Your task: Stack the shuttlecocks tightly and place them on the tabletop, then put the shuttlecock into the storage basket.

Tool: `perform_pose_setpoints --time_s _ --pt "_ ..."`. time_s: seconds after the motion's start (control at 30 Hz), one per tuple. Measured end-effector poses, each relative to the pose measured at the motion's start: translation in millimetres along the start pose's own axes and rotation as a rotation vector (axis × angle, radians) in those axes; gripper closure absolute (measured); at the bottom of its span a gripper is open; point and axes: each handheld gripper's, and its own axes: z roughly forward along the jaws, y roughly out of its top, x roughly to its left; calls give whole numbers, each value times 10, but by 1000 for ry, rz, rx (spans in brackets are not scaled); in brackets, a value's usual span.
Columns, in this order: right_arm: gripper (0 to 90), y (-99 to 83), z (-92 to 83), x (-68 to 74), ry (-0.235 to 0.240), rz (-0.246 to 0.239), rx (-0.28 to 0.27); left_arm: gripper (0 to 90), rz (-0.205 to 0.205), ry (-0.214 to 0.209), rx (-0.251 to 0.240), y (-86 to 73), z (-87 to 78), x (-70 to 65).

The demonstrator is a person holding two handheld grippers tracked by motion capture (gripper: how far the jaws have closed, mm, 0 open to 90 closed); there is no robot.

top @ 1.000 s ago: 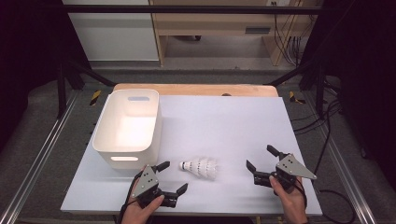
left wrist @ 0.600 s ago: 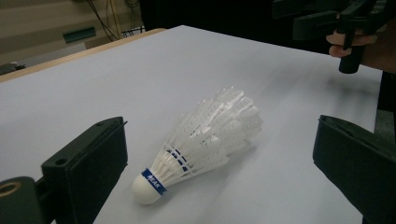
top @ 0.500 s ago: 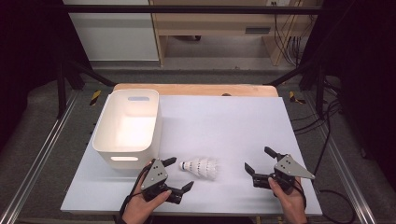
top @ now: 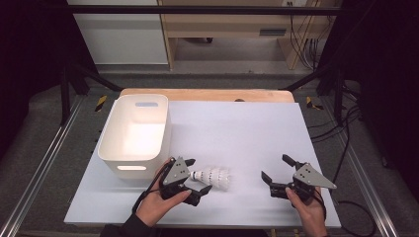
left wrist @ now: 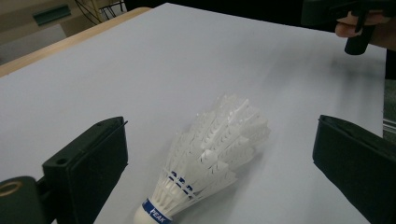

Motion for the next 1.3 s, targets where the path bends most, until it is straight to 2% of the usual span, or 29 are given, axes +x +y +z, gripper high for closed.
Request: perform_pose_setpoints --time_s 0.23,0.33,0.63,0.77,0.8,0.93,1.17,1.3 --pt "60 -2 -7 1 1 4 -4 31 57 -23 41 90 11 14" --pt "60 0 -12 15 5 2 -8 32 64 -24 51 107 22 25" --pt "60 3 12 6 -2 10 -10 32 50 -40 61 121 54 45" --pt "60 5 8 27 4 -10 -5 32 44 -48 84 127 87 83" --pt "59 5 -1 32 4 -8 -5 33 34 -48 89 125 102 96" --pt "58 6 -24 11 0 1 -17 38 40 -38 116 120 145 146" --pt "55 -2 -32 8 -1 -2 -13 37 70 -56 131 97 193 140" --pt "54 -4 -38 4 -1 3 -15 38 114 -53 136 41 202 115"
